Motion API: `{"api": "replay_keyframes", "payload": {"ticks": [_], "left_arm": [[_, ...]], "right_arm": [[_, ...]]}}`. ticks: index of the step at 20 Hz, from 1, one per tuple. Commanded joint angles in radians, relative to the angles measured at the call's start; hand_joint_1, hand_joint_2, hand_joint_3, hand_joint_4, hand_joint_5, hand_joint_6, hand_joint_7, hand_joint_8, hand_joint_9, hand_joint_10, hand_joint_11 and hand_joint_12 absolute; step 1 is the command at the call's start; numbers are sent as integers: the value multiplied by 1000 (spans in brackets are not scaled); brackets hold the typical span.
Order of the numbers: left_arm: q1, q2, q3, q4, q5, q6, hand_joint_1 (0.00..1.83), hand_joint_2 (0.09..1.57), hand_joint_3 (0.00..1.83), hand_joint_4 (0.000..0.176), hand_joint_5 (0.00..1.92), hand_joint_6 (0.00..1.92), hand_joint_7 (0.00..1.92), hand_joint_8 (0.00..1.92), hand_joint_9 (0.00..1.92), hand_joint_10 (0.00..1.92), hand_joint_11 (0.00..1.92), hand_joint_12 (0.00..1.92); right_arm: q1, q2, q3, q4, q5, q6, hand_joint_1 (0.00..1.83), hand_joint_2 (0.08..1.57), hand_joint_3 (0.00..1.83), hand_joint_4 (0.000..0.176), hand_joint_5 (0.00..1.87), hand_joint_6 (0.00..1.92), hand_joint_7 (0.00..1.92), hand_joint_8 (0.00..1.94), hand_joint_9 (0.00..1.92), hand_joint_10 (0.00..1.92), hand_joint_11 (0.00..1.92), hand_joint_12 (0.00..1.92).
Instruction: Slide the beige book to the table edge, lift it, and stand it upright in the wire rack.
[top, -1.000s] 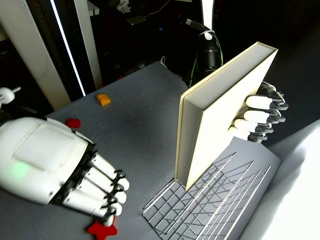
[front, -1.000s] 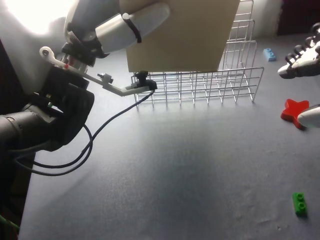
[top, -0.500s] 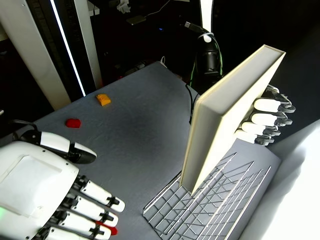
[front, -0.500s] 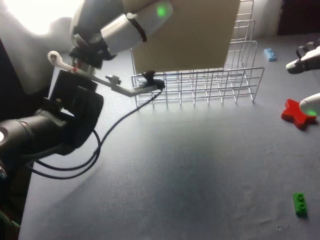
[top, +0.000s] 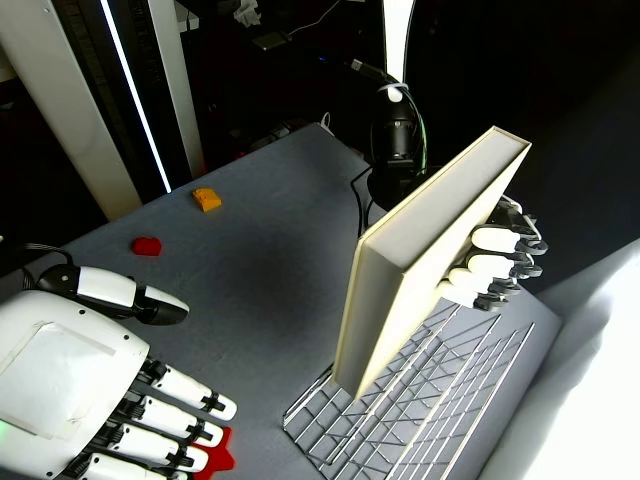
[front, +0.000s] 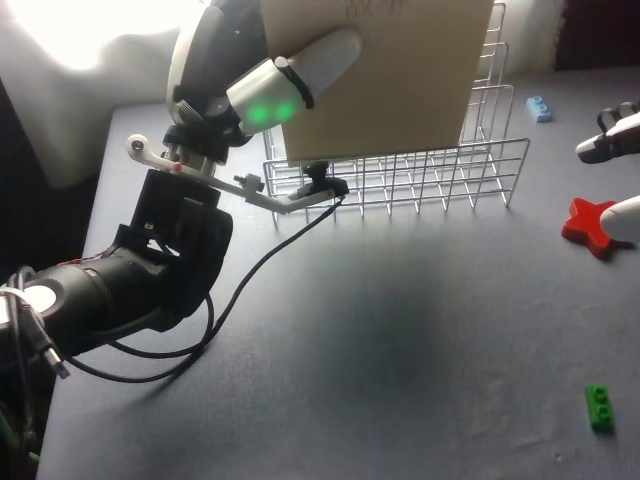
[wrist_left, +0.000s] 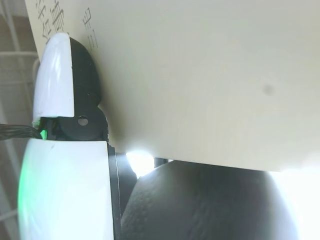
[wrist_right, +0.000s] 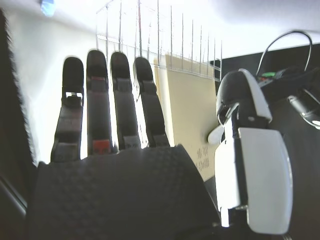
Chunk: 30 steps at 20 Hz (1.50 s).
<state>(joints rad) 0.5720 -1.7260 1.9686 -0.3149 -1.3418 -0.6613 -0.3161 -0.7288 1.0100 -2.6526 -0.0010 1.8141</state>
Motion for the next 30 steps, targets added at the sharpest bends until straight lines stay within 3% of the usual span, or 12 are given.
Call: {"api": "replay_keyframes", "payload": {"ticks": [1, 11, 13, 30], "left_arm": [[8, -4, 15, -14, -117, -17, 1470, 1218, 0, 0, 744, 1279, 563, 1343, 649, 1428, 763, 1559], [65, -73, 78, -16, -120, -21, 1473, 1205, 0, 0, 754, 1259, 601, 1308, 691, 1370, 775, 1547], [68, -80, 83, -16, -120, -21, 1474, 1203, 0, 0, 771, 1259, 604, 1286, 686, 1370, 772, 1533], [85, -78, 62, -37, -124, -19, 1472, 1216, 0, 0, 751, 1271, 571, 1346, 646, 1435, 760, 1550]], "right_arm": [[7, 7, 2, 2, -94, 8, 306, 1123, 0, 0, 365, 2, 365, 2, 368, 3, 0, 967], [16, 2, 2, 1, -96, 8, 252, 1148, 5, 0, 343, 0, 349, 0, 352, 0, 0, 942], [16, -3, 2, 1, -96, 8, 325, 1129, 0, 0, 362, 6, 368, 5, 366, 5, 0, 956], [6, -19, -7, 1, -100, 1, 297, 1139, 2, 0, 379, 4, 376, 6, 367, 3, 0, 964]]}}
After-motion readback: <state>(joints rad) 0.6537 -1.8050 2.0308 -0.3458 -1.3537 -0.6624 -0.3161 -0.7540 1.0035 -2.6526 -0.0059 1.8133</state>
